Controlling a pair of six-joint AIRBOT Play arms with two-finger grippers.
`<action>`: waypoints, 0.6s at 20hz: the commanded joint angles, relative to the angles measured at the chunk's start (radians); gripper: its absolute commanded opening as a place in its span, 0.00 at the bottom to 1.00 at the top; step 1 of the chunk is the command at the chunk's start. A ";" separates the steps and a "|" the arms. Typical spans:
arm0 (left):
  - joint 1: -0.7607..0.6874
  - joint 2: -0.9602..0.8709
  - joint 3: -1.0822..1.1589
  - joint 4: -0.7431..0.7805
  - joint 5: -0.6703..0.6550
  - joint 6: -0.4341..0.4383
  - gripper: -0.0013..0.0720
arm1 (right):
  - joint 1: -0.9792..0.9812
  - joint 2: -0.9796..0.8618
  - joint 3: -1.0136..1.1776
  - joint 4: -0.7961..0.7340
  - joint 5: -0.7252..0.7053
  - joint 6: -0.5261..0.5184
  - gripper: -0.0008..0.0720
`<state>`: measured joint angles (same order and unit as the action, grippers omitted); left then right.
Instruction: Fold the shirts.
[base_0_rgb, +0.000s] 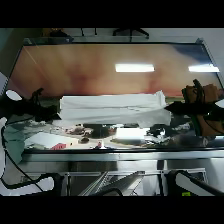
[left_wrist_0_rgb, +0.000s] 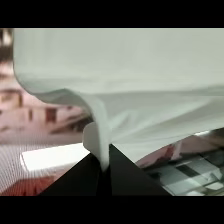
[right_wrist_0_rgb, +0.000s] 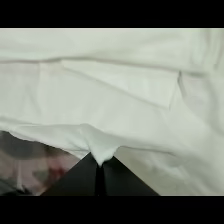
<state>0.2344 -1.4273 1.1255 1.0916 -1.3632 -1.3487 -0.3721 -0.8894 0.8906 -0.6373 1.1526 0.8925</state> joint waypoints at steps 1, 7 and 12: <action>-0.052 -0.111 0.146 -0.019 0.080 -0.006 0.04 | 0.052 -0.202 0.100 0.249 -0.136 -0.196 0.04; -0.076 -0.367 0.349 -0.021 0.097 -0.023 0.04 | 0.116 -0.462 0.180 0.275 -0.232 -0.270 0.04; -0.070 -0.423 0.377 -0.019 0.064 -0.022 0.45 | 0.083 -0.435 0.206 0.238 -0.225 -0.272 0.41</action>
<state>0.1623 -1.8187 1.4799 1.0729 -1.2842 -1.3693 -0.2707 -1.3296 1.0721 -0.3801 0.9279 0.6338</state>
